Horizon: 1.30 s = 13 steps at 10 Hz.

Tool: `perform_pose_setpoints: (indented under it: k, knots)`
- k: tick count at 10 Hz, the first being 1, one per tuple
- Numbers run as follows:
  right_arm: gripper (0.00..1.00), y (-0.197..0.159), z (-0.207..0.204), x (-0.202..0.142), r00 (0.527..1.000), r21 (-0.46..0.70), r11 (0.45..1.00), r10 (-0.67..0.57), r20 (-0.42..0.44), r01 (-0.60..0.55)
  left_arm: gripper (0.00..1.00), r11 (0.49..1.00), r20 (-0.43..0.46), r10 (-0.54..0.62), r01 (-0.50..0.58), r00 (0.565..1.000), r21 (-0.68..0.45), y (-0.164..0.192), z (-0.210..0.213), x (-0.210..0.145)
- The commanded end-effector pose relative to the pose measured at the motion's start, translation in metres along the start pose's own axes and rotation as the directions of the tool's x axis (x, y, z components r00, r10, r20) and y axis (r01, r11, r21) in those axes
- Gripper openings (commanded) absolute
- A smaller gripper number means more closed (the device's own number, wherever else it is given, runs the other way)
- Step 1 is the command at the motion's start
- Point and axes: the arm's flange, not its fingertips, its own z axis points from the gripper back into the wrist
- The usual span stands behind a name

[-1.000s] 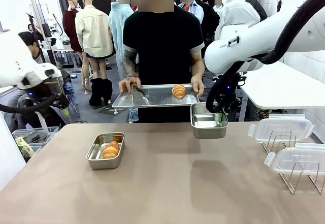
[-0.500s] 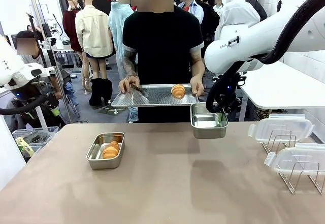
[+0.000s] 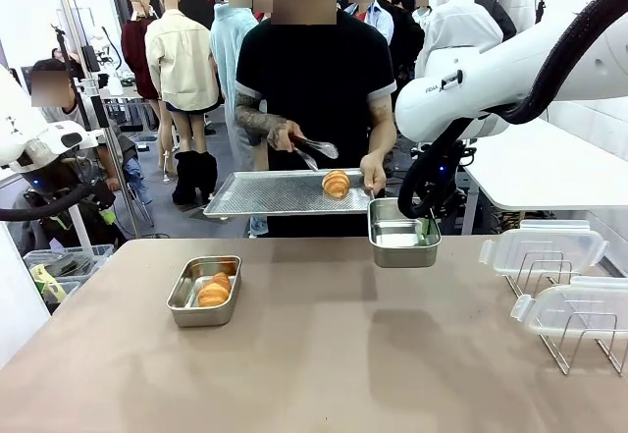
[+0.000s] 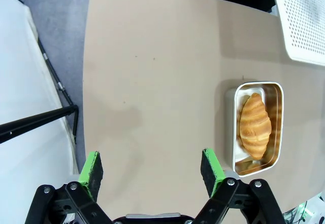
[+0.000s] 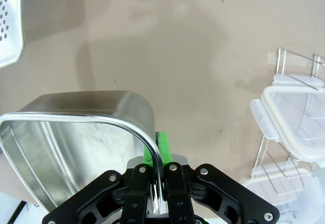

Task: Place the bread in airtight containers.
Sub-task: Once an object is inside an Airtight Container , place the container in the center of the table.

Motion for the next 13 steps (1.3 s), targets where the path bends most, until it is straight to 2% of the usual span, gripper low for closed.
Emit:
perform_pose_setpoints:
  k: [1,13]
  knots:
    - [0.00,-0.0019,0.0019,-0.0045,1.000,0.005,1.000,0.004,0.001,-0.004,1.00,1.000,-0.001,-0.007,0.007,1.000,0.010,0.0007,0.0030,-0.0009]
    - [0.00,-0.0019,0.0019,-0.0045,1.000,0.005,1.000,0.004,0.001,-0.004,1.00,1.000,-0.001,-0.007,0.007,1.000,0.010,0.0007,0.0030,-0.0009]
